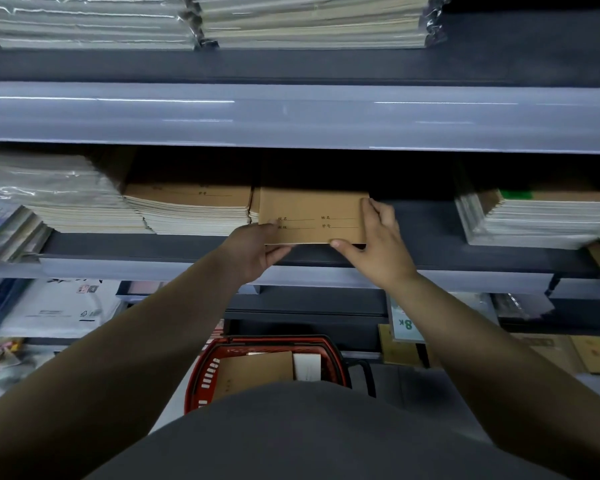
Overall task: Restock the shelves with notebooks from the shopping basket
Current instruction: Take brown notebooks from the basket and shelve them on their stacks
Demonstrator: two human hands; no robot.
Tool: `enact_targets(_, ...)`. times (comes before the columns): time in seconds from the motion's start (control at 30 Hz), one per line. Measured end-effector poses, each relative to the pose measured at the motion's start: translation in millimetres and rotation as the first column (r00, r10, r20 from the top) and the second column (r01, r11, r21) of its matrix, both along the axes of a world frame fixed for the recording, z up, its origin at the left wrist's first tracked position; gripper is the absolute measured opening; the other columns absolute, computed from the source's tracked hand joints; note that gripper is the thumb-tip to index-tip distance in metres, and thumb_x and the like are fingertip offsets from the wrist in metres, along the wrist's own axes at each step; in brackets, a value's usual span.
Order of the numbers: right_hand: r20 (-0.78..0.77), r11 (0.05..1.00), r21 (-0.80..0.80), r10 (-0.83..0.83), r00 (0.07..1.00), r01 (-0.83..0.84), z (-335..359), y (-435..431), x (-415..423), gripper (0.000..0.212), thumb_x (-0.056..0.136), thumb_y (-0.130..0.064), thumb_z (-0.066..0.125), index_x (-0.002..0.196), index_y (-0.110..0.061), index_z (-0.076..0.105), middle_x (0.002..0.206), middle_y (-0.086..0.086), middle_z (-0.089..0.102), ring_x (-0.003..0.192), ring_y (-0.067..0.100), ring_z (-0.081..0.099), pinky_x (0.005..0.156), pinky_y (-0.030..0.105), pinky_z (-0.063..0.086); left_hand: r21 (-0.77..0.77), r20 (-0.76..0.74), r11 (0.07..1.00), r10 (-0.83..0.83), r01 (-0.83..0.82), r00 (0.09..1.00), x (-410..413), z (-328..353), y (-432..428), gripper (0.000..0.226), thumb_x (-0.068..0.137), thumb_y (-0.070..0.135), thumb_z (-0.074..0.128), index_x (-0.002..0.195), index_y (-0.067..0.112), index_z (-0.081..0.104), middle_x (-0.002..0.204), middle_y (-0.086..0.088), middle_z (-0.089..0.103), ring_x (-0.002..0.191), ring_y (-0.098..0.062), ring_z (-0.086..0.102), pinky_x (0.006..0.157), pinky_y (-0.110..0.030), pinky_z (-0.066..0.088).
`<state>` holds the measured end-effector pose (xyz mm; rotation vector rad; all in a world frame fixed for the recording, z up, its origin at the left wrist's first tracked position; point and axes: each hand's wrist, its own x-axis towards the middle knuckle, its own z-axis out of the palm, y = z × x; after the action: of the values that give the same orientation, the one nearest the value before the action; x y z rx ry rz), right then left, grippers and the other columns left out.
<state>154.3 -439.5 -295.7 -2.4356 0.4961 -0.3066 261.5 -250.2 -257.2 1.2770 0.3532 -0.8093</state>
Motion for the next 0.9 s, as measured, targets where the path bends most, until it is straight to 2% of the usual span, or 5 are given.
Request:
enact_targets(0.17, 0.021, 1.0, 0.004, -0.028, 0.999, 0.028, -7.0, -0.6, -0.3, 0.094, 0.083, -0.058, 0.061, 0.154, -0.019, 0.013, 0.156, -0.005, 0.015, 0.137, 0.016, 0.033, 0.103, 0.031, 0.039, 0.017, 0.013, 0.999, -0.048, 0.047, 0.999, 5.1, -4.1, -2.3, 0.007, 0.098, 0.017, 0.056, 0.103, 0.013, 0.059, 0.109, -0.007, 0.067, 0.085, -0.02, 0.07, 0.053, -0.022, 0.056)
enact_targets(0.33, 0.023, 0.998, -0.012, -0.06, 0.998, 0.06, -8.5, -4.3, 9.4, 0.089, 0.085, -0.059, 0.058, 0.154, -0.021, 0.018, 0.16, -0.009, 0.013, 0.137, 0.011, 0.031, 0.095, 0.02, 0.035, 0.018, 0.037, 0.985, -0.171, 0.171, 0.985, 5.4, -6.5, -3.3, 0.016, 0.099, 0.032, 0.053, 0.11, 0.021, 0.059, 0.104, -0.002, 0.074, 0.089, -0.016, 0.073, 0.058, -0.026, 0.057)
enact_targets(0.43, 0.048, 0.998, 0.002, -0.065, 0.997, 0.065, -5.0, -5.4, 18.7, 0.081, 0.085, -0.055, 0.062, 0.15, -0.019, 0.031, 0.159, -0.004, 0.023, 0.129, 0.013, 0.04, 0.098, 0.026, 0.039, 0.081, 0.111, 0.952, -0.304, 0.296, 0.946, 6.0, -12.0, -2.5, 0.019, 0.097, 0.036, 0.056, 0.111, 0.024, 0.06, 0.107, 0.001, 0.074, 0.095, -0.011, 0.071, 0.066, -0.026, 0.054)
enact_targets(0.6, 0.039, 0.999, -0.003, -0.043, 0.998, 0.043, 0.2, -5.0, 36.2, 0.071, 0.086, -0.053, 0.062, 0.144, -0.017, 0.042, 0.151, 0.002, 0.037, 0.131, 0.022, 0.043, 0.1, 0.034, 0.044, 0.162, 0.104, 0.943, -0.311, 0.292, 0.945, 14.2, -12.9, -6.9, 0.031, 0.097, 0.045, 0.052, 0.105, 0.017, 0.063, 0.099, 0.001, 0.076, 0.09, -0.011, 0.072, 0.069, -0.03, 0.051)
enact_targets(0.9, 0.047, 0.996, -0.009, -0.088, 0.995, 0.088, -5.9, 3.3, 39.1, 0.069, 0.087, -0.052, 0.061, 0.142, -0.017, 0.04, 0.15, -0.001, 0.033, 0.122, 0.022, 0.049, 0.079, 0.033, 0.049, 0.286, 0.087, 0.91, -0.336, 0.3, 0.938, 21.9, -11.0, -9.0, 0.041, 0.096, 0.049, 0.052, 0.099, 0.01, 0.064, 0.087, -0.005, 0.076, 0.081, -0.016, 0.074, 0.067, -0.033, 0.053)
